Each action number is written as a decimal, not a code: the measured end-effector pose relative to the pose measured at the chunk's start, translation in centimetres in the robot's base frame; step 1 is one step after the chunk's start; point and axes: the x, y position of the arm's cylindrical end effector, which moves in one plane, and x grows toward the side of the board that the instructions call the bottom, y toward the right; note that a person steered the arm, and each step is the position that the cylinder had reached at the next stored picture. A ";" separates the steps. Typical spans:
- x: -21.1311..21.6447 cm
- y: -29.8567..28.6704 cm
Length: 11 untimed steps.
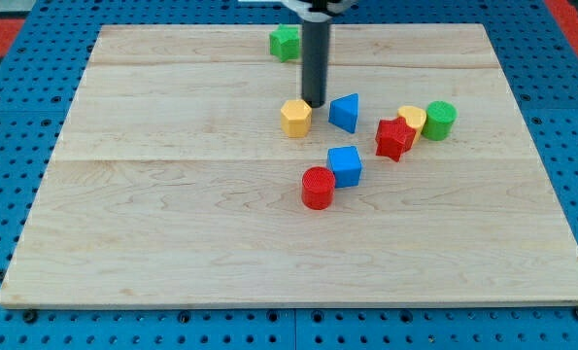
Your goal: Push the yellow hexagon towards red star
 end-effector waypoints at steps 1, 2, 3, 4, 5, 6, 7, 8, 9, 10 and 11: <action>2.1 -5.9; 2.2 -3.8; 4.3 -8.6; 4.9 -10.5; 7.2 -18.3; 8.9 -21.0; 10.9 -15.5; 6.2 -9.1; 4.4 0.5; 6.0 -3.0; 7.5 -4.4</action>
